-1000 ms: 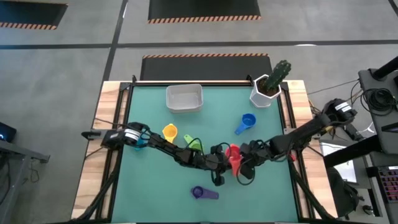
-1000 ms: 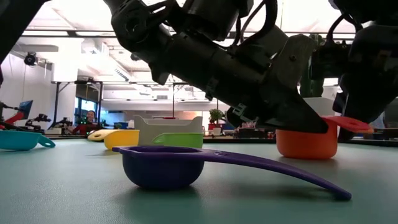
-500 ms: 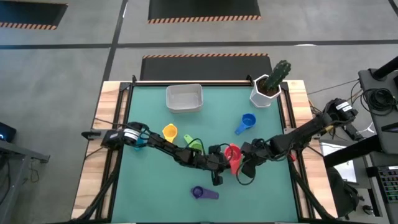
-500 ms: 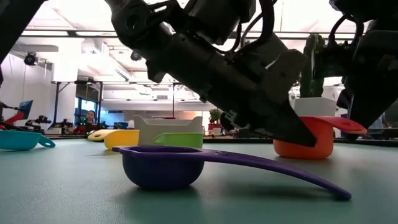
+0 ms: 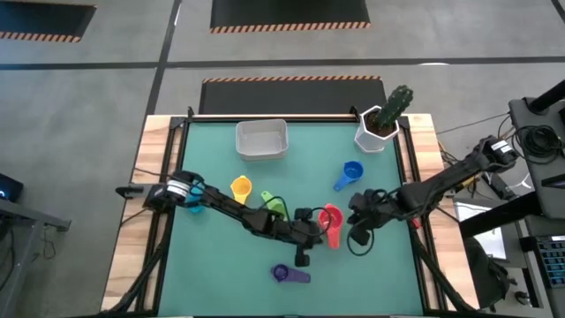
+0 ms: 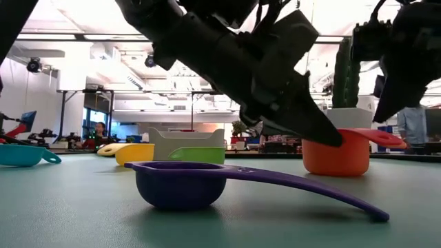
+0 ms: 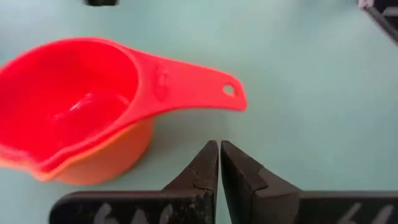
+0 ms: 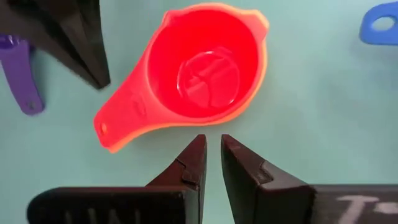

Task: Nest measuring cups in basket
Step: Stack the red measuring cup on top of the orange measuring cup

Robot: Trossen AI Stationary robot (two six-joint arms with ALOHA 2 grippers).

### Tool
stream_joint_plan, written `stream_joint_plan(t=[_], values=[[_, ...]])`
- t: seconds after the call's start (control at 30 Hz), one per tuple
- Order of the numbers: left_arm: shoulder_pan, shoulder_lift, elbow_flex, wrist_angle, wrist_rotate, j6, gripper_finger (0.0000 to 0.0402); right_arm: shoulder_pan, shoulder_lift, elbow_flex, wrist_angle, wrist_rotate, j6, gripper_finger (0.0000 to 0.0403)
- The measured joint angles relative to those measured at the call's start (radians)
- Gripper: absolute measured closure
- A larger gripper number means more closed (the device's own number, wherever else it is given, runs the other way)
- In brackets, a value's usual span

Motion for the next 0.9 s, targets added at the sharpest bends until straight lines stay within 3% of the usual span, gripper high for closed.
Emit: stream_joint_plan(t=[0.37,0.63,0.9], values=[[-0.002,0.051,-0.002,0.133,0.056,-0.016,0.0402,0.020,0.106,-0.013,0.032,0.010,0.019,0.0365],[0.002,0.060,0.007,0.153,0.052,-0.025,0.0402,0.042,0.210,-0.013,0.160,0.006,0.011,0.0365],[0.006,0.061,0.007,0.157,0.051,-0.025,0.0402,0.043,0.230,-0.012,0.251,-0.002,-0.007,0.0365]])
